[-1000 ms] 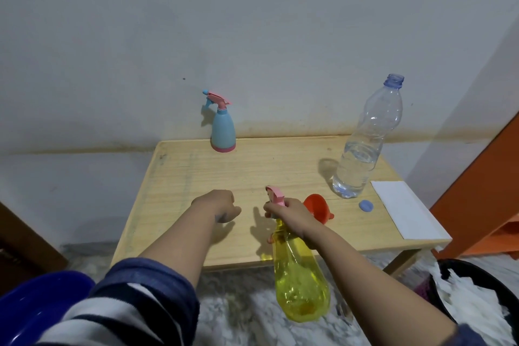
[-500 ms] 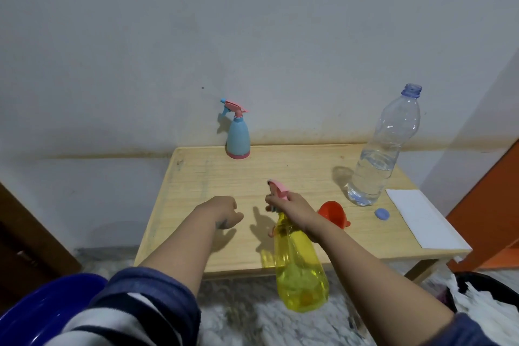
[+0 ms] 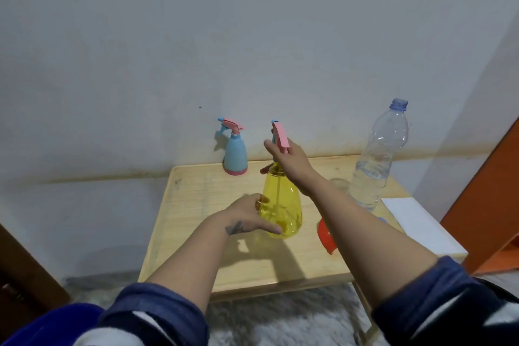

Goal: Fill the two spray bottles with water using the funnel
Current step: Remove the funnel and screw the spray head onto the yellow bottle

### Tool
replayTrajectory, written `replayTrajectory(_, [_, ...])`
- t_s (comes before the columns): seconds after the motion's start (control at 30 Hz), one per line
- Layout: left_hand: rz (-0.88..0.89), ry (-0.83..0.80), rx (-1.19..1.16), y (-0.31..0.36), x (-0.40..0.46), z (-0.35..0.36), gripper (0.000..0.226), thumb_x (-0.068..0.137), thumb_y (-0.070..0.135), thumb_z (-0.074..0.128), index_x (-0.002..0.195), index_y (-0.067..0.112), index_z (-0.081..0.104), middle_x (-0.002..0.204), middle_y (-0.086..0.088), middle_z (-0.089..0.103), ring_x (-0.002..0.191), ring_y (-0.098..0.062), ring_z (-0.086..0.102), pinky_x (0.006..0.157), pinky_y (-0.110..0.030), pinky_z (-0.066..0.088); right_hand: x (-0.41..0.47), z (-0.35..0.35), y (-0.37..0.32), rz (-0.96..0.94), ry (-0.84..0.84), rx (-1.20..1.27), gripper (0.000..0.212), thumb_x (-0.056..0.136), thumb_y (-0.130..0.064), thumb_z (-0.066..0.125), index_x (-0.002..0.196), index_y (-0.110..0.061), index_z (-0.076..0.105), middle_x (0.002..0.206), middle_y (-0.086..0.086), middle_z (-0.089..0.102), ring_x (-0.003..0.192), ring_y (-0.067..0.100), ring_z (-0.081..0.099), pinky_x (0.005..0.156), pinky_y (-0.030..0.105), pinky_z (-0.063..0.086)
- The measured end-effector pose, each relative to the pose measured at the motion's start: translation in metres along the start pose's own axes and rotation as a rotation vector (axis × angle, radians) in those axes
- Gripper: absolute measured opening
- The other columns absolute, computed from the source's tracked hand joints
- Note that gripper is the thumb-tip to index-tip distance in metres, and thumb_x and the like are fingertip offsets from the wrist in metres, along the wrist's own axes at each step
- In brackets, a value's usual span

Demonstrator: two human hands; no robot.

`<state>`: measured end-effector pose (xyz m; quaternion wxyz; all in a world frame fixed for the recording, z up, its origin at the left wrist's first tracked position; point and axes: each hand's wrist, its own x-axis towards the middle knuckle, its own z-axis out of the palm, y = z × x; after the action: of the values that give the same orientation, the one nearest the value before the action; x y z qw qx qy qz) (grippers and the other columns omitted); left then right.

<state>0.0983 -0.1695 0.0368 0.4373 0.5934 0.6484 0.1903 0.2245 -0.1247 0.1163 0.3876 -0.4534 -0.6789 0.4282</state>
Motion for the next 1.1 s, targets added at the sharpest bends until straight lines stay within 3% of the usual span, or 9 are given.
replayTrajectory(0.07, [0.023,0.086,-0.008,-0.002,0.002,0.0,0.104,0.044,0.045,0.092,0.133,0.015,0.048,0.125,0.0,0.06,0.113,-0.017,0.058,0.101,-0.037,0.047,0.003,0.002,-0.004,-0.008,0.025,-0.021,0.049,0.095,-0.044,0.05,0.123,-0.004,0.049,0.103,0.012,0.058,0.103,0.039,0.063,0.083,0.041,0.051])
replayTrajectory(0.17, [0.03,0.242,-0.017,-0.004,0.007,0.002,0.095,0.052,0.041,0.091,0.133,0.016,0.047,0.124,0.001,0.059,0.113,-0.017,0.057,0.096,-0.032,0.048,0.009,0.001,0.002,0.034,0.028,-0.056,0.062,0.089,-0.052,0.055,0.139,-0.019,0.04,0.123,-0.003,0.052,0.113,0.019,0.052,0.091,0.035,0.043])
replayTrajectory(0.27, [0.03,0.388,0.03,0.002,0.014,0.006,0.08,0.056,0.044,0.087,0.124,0.02,0.051,0.115,0.005,0.061,0.105,-0.017,0.06,0.087,-0.034,0.052,0.012,0.002,0.021,0.221,0.052,-0.098,0.091,0.072,-0.059,0.072,0.142,-0.017,0.032,0.136,0.003,0.049,0.121,0.023,0.051,0.096,0.038,0.046])
replayTrajectory(0.37, [0.02,0.462,0.057,0.009,0.029,0.013,0.073,0.058,0.044,0.086,0.119,0.022,0.052,0.112,0.006,0.063,0.101,-0.018,0.062,0.079,-0.032,0.052,0.019,0.002,0.043,0.304,0.122,-0.219,0.087,0.067,-0.052,0.079,0.134,-0.015,0.037,0.124,0.008,0.055,0.113,0.027,0.055,0.094,0.044,0.051])
replayTrajectory(0.5, [0.028,0.492,0.097,0.014,0.06,0.022,0.08,0.062,0.044,0.084,0.129,0.021,0.047,0.122,0.003,0.059,0.11,-0.021,0.058,0.08,-0.031,0.048,0.044,-0.007,0.062,0.321,0.173,-0.254,0.081,0.064,-0.044,0.082,0.131,-0.019,0.045,0.121,0.011,0.053,0.112,0.028,0.054,0.093,0.046,0.052])
replayTrajectory(0.7, [0.067,0.451,-0.079,0.022,0.125,0.018,0.052,0.074,0.038,0.076,0.118,0.023,0.052,0.113,0.003,0.064,0.105,-0.021,0.062,0.086,-0.039,0.052,0.099,-0.031,0.081,0.258,0.213,-0.215,0.072,0.064,-0.026,0.087,0.121,-0.008,0.047,0.114,0.007,0.061,0.107,0.024,0.059,0.085,0.035,0.049])
replayTrajectory(0.83, [0.058,0.446,-0.193,0.032,0.175,0.011,0.059,0.082,0.028,0.07,0.135,0.027,0.044,0.115,0.009,0.057,0.111,-0.019,0.06,0.09,-0.032,0.049,0.147,-0.038,0.099,0.224,0.188,-0.228,0.07,0.064,-0.022,0.087,0.123,-0.012,0.052,0.12,0.003,0.062,0.109,0.023,0.058,0.088,0.034,0.047])
replayTrajectory(0.93, [0.008,0.449,-0.203,0.031,0.21,0.007,0.064,0.078,0.035,0.068,0.136,0.033,0.041,0.122,0.004,0.061,0.113,-0.02,0.06,0.092,-0.037,0.05,0.181,-0.039,0.115,0.209,0.16,-0.228,0.072,0.066,-0.021,0.086,0.129,-0.016,0.051,0.126,0.002,0.06,0.114,0.023,0.057,0.092,0.034,0.046])
replayTrajectory(1.1, [-0.022,0.454,-0.215,0.01,0.255,0.006,0.076,0.06,0.052,0.055,0.133,0.041,0.038,0.116,0.007,0.064,0.106,-0.016,0.063,0.088,-0.044,0.053,0.224,-0.03,0.141,0.206,0.114,-0.239,0.079,0.064,-0.024,0.087,0.134,-0.024,0.049,0.124,0.009,0.058,0.115,0.026,0.057,0.094,0.037,0.048])
